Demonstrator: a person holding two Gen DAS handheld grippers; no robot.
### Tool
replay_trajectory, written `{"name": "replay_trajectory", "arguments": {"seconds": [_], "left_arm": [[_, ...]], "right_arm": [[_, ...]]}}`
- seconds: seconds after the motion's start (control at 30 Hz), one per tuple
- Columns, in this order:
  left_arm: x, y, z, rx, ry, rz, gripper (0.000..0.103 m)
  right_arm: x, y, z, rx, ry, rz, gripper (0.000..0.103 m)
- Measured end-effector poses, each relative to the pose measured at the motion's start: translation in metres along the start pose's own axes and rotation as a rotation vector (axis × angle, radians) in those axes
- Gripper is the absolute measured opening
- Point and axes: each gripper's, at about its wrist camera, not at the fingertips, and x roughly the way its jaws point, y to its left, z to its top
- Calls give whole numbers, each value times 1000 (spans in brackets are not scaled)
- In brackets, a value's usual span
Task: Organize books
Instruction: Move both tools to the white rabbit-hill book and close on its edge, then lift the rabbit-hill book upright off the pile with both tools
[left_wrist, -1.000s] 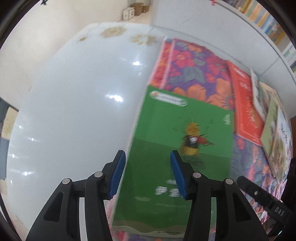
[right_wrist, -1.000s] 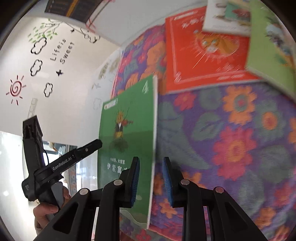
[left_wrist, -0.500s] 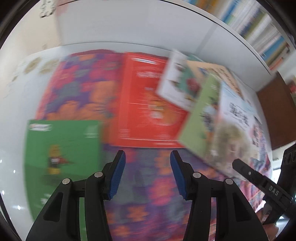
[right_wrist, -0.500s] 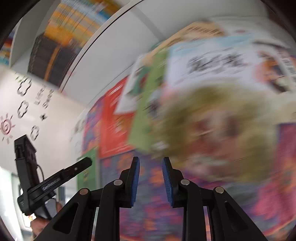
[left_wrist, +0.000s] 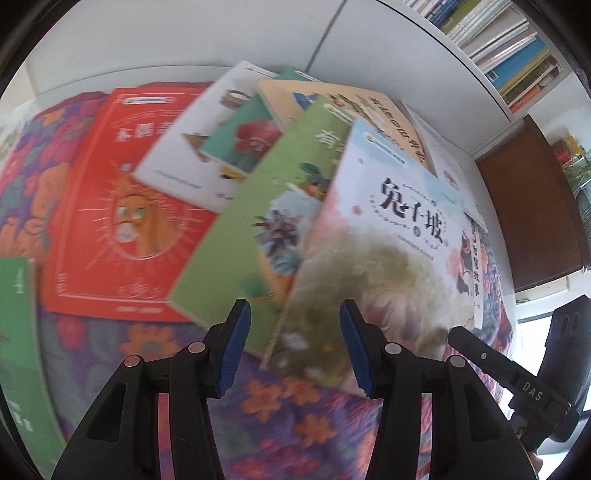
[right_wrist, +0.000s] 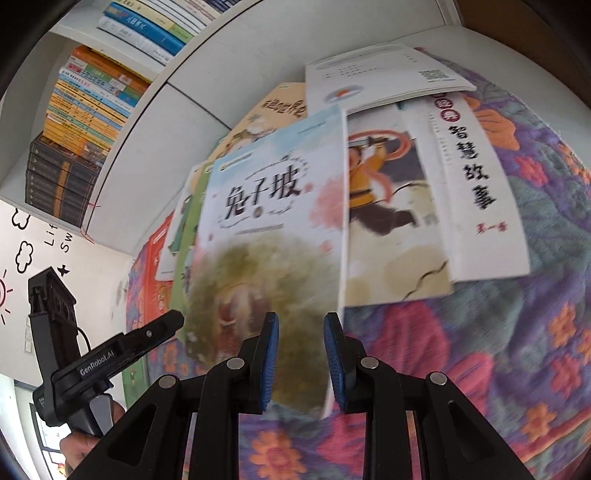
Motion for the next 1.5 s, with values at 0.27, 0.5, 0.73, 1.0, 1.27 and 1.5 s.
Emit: {"name": "replay_trajectory", "arguments": {"seconds": [0.27,0.5,0.73,1.0,1.27,1.5], "left_arm": [[14,-30,5,42,-14,80,48],[14,-48,-13,73,5,156,48],[6,-58,-57,37,77,97,48],[-3,-71,-127,-23,179,15,48],[-2,-53,-119,-74,207,-73,47],[9,-48,-97,-72,238,-179,46]], "right_arm": [[8,-17,12,-14,46,36,25],[8,-23,17,-50,89,78,26],[-2,-32,15,-125,136,41,27],[-28,-57,-15,-176,272,-12,27],[-25,-77,-16,-251,398,1,27],[-12,-85,-8,-215,430,117,27]]}}
